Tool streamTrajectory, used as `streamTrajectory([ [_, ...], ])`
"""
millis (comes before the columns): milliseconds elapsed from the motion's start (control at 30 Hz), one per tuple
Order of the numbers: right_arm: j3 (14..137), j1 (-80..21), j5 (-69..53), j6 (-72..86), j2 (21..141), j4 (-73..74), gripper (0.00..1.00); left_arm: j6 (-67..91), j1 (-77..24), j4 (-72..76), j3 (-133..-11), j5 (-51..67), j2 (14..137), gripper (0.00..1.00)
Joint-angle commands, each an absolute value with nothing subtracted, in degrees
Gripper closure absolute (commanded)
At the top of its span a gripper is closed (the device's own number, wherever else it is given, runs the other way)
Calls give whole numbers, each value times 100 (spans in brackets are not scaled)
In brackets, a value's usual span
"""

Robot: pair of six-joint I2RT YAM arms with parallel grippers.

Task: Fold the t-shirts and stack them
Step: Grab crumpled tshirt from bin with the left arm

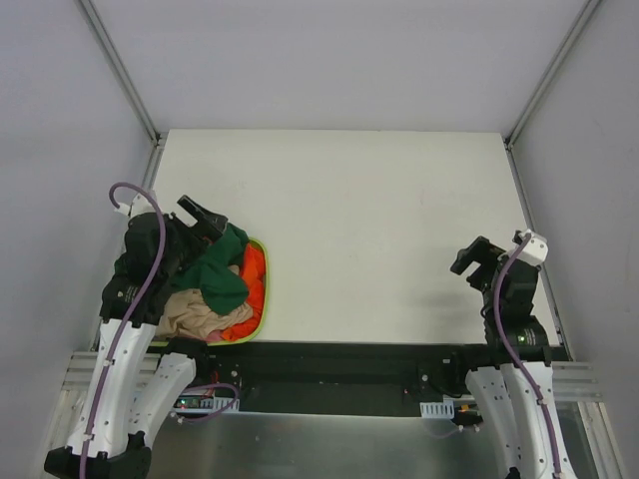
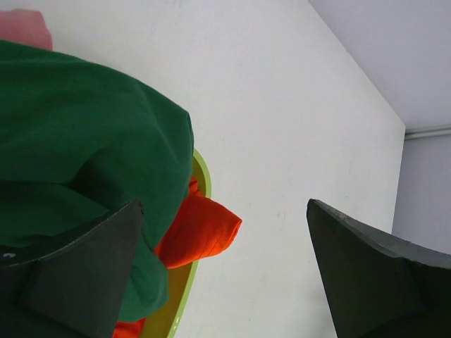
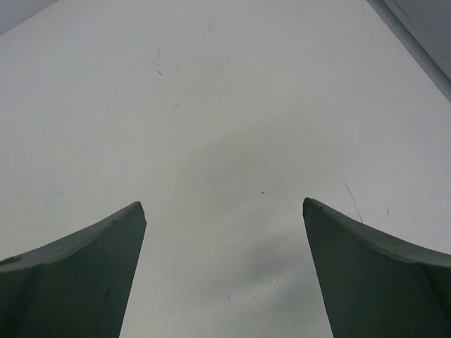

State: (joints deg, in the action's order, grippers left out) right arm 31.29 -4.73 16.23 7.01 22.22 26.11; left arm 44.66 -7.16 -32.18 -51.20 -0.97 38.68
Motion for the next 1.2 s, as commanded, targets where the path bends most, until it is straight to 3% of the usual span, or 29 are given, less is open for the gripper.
streamTrajectory([
  [0, 3314, -448, 1696, 694, 1987, 2558, 4, 4228, -729, -3075, -5212, -632, 3534, 1],
  [200, 3226, -448, 1381, 677, 1986, 2338, 4, 4482, -729, -3296, -4773, -1028, 3629, 1],
  [533, 3041, -448, 1055, 703, 2355, 1951, 4, 4131, -729, -3586, -4667, -984, 5149, 2],
  [600, 3085, -448, 1037, 703, 2469, 1951, 4, 4262, -729, -3638, -4579, -1142, 5456, 10],
  [667, 3120, -448, 1020, 694, 2548, 1934, 4, 4307, -729, -3647, -4544, -1239, 5738, 26],
  [767, 3146, -448, 1028, 694, 2593, 1933, 4, 4350, -729, -3831, -4623, -1563, 5976, 92],
  [800, 3146, -448, 1028, 694, 2584, 1960, 4, 4446, -729, -3919, -4667, -1678, 5959, 100],
  [1167, 3094, -448, 1177, 729, 2110, 2013, 4, 3762, -729, -3946, -6221, -2408, 4465, 100],
])
